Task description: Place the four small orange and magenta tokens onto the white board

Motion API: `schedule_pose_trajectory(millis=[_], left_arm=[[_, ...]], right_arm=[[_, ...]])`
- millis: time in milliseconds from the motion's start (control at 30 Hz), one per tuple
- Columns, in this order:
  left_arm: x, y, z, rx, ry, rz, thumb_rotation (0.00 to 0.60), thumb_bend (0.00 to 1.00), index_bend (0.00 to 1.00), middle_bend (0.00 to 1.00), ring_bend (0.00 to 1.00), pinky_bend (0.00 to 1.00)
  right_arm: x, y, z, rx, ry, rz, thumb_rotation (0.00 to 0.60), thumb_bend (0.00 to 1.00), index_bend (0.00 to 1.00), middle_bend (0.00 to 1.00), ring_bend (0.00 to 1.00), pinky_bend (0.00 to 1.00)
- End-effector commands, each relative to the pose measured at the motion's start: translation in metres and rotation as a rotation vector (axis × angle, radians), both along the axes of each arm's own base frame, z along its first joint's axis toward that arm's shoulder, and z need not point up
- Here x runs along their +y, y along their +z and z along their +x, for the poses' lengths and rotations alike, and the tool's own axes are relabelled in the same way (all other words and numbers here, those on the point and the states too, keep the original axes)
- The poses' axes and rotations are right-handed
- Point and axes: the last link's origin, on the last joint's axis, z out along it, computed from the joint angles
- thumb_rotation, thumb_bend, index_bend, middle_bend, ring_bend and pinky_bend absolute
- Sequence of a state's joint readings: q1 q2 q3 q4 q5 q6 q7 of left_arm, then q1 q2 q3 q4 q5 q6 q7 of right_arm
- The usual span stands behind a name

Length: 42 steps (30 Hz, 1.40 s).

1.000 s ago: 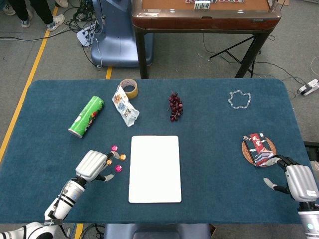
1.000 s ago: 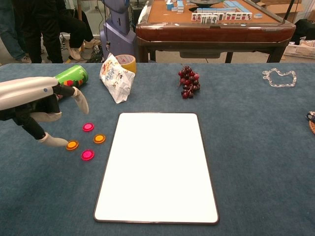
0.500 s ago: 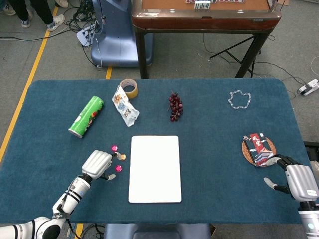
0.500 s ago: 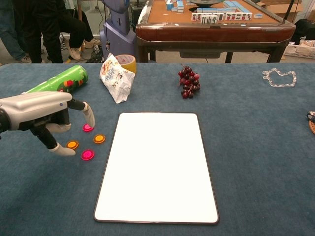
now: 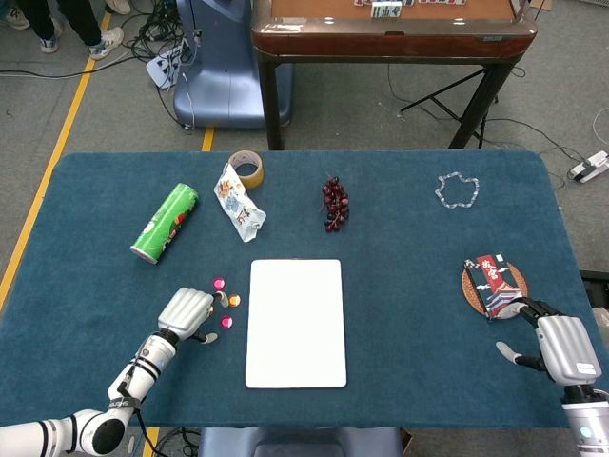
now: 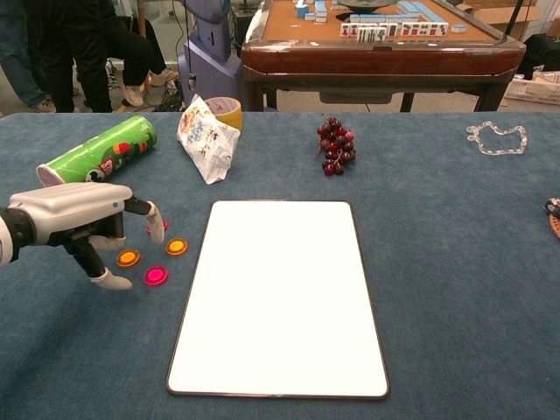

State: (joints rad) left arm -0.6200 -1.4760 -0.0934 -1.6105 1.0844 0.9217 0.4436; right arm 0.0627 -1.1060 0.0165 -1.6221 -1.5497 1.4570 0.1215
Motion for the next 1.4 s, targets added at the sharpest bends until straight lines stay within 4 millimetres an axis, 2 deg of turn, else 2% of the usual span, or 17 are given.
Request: schedule_pose_trajectory(millis=[33,533,1400], left_arm=[[0.002,-0.002,-0.002,0.003,0.012,0.004,0.600,0.15,0.45,1.00,1.00,1.00],[0.012,-0.004,-0.011,-0.005,0.099,0.018,0.600,0.26,0.48,1.00,1.00,1.00],[0.019,-0.008,-0.018,0.071,0.130,0.052,0.600,0.31,0.50,1.00,1.00,1.00]], right_arm=[[0.000,0.000,0.000,0.000,0.000,0.001,0.600,0.13,0.43,0.37,0.36,0.52],[-0.002,-0.006,0.000,-0.006,-0.005,0.016,0.600,0.13,0.43,0.37,0.36,0.52],[-0.001,-0.009,-0.005,-0.014,-0.017,0.021,0.600,0.13,0.43,0.37,0.36,0.52]])
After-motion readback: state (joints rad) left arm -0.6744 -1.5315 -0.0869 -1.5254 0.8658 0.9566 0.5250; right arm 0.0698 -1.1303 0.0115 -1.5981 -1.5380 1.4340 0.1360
